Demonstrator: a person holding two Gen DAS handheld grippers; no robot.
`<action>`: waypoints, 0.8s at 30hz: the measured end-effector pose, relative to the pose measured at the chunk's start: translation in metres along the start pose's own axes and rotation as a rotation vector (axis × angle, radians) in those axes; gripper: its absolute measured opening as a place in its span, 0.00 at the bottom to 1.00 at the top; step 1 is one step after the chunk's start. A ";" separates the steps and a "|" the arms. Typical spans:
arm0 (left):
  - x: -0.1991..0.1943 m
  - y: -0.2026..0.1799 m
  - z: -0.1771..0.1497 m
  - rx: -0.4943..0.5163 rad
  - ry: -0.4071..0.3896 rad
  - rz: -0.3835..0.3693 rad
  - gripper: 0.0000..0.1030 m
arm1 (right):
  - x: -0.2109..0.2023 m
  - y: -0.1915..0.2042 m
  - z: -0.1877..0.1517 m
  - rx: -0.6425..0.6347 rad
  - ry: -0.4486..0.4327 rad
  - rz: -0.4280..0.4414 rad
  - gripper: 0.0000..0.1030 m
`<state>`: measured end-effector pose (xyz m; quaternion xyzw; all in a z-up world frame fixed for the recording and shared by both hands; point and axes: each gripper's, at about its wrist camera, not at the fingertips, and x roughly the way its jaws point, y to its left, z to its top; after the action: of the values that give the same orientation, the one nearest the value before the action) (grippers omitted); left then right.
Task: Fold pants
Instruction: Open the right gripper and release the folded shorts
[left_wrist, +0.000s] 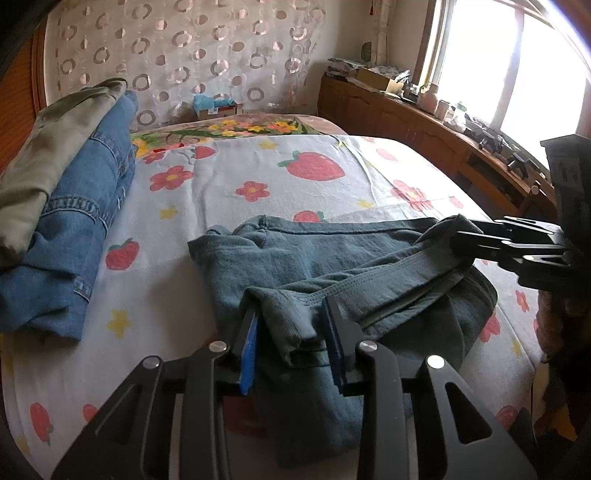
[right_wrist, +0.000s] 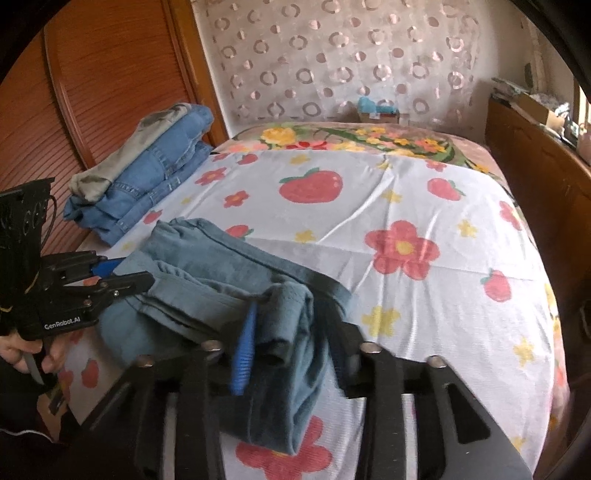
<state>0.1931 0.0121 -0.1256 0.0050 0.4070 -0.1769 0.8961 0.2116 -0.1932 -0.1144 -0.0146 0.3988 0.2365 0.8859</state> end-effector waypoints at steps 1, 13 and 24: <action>-0.001 -0.001 0.000 0.000 -0.003 0.002 0.30 | -0.001 -0.001 0.000 -0.001 -0.001 0.000 0.43; -0.003 -0.004 0.000 0.002 0.002 0.016 0.31 | -0.017 0.000 -0.017 -0.059 0.021 -0.017 0.53; -0.039 0.007 0.003 0.004 -0.049 0.019 0.31 | 0.006 0.008 -0.018 -0.126 0.090 -0.014 0.54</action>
<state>0.1737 0.0304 -0.0957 0.0063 0.3847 -0.1693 0.9074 0.1987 -0.1877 -0.1295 -0.0836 0.4223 0.2540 0.8661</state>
